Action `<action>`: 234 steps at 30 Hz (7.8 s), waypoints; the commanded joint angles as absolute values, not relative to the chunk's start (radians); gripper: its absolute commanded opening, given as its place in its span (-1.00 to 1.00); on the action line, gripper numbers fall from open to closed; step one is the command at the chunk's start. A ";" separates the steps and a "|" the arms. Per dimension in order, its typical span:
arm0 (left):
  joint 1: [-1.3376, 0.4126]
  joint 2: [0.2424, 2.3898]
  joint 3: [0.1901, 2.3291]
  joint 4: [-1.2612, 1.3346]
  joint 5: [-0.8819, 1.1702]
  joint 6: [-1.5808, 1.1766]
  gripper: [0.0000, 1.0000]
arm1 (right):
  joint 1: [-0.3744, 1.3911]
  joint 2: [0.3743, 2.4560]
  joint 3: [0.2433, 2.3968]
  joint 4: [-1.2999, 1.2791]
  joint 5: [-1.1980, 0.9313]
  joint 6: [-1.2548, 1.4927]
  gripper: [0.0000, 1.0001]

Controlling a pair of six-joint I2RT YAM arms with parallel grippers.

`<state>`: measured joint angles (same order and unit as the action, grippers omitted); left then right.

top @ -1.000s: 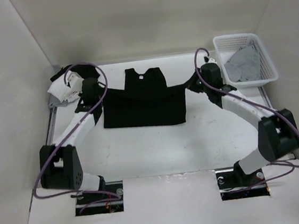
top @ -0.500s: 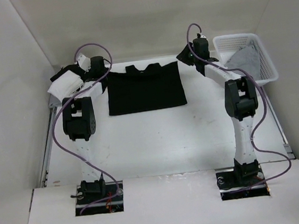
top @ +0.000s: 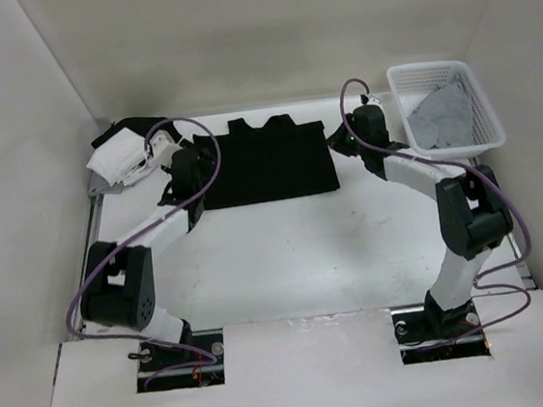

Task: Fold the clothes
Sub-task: Fold the tank top

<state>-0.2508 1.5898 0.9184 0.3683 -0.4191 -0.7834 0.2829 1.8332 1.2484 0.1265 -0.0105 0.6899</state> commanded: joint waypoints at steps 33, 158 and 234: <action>-0.096 1.545 0.514 0.457 -0.130 -1.035 -0.47 | 0.311 1.729 0.765 0.374 0.015 0.890 -0.11; -0.155 1.014 0.225 0.385 -0.187 -0.969 -0.57 | 0.200 1.384 0.502 0.390 -0.048 0.836 -0.15; -0.415 1.207 0.425 0.560 -0.104 -0.980 -0.38 | 0.286 1.491 0.522 0.520 -0.201 0.974 -0.95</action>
